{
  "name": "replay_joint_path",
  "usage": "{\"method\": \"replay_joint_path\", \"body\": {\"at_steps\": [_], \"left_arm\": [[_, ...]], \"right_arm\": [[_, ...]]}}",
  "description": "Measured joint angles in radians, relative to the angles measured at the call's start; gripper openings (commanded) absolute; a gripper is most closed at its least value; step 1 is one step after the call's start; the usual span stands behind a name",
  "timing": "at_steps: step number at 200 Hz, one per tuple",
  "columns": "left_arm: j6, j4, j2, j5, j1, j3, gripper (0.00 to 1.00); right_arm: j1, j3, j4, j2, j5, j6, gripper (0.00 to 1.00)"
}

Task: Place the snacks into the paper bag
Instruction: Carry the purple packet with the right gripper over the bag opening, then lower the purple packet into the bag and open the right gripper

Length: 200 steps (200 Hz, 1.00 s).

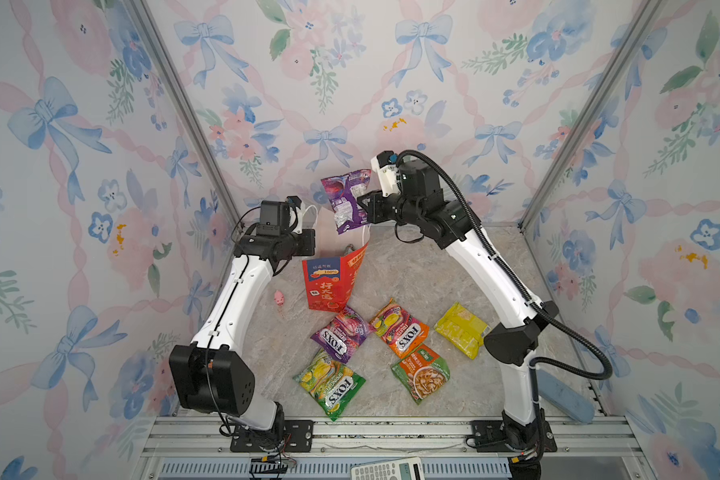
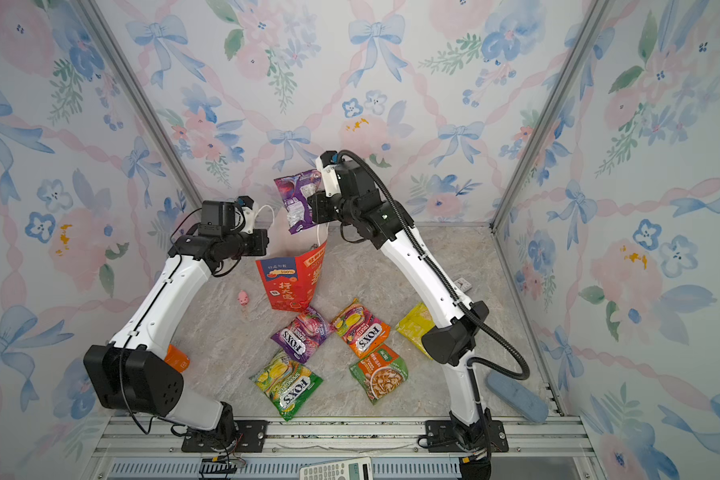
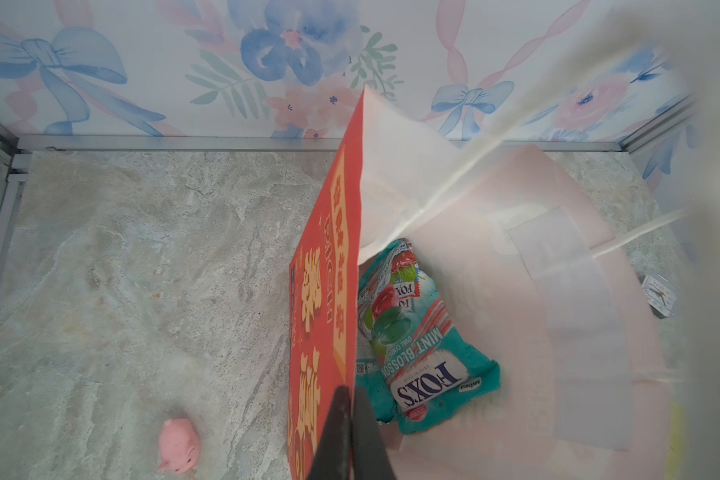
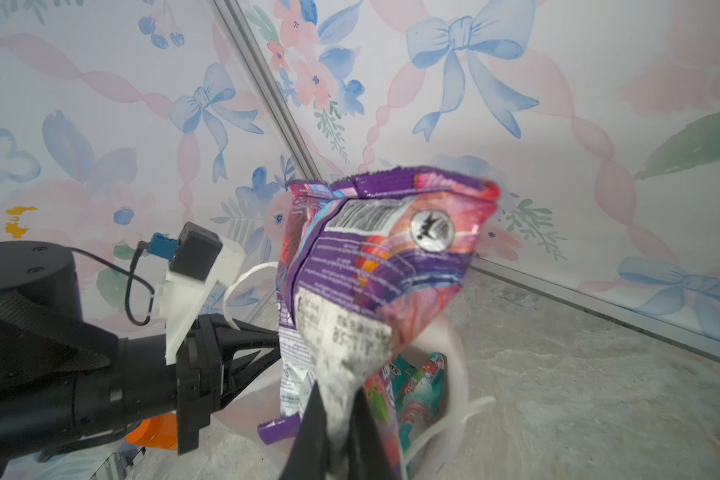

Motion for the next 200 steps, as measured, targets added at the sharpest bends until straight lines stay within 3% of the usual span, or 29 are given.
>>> {"method": "replay_joint_path", "body": {"at_steps": [22,72,200], "left_arm": [[0.0,0.0,0.0,0.0,0.0,0.0,0.0],[0.0,0.0,0.0,0.0,0.0,-0.001,0.0],[0.0,0.008,0.0,0.0,0.0,-0.002,0.0]], "right_arm": [[0.012,0.083,-0.044,0.063,0.032,-0.019,0.0],[0.026,0.076,-0.095,0.074,0.103,-0.065,0.0],[0.087,-0.091,-0.131,0.074,0.186,-0.119,0.0]]}}
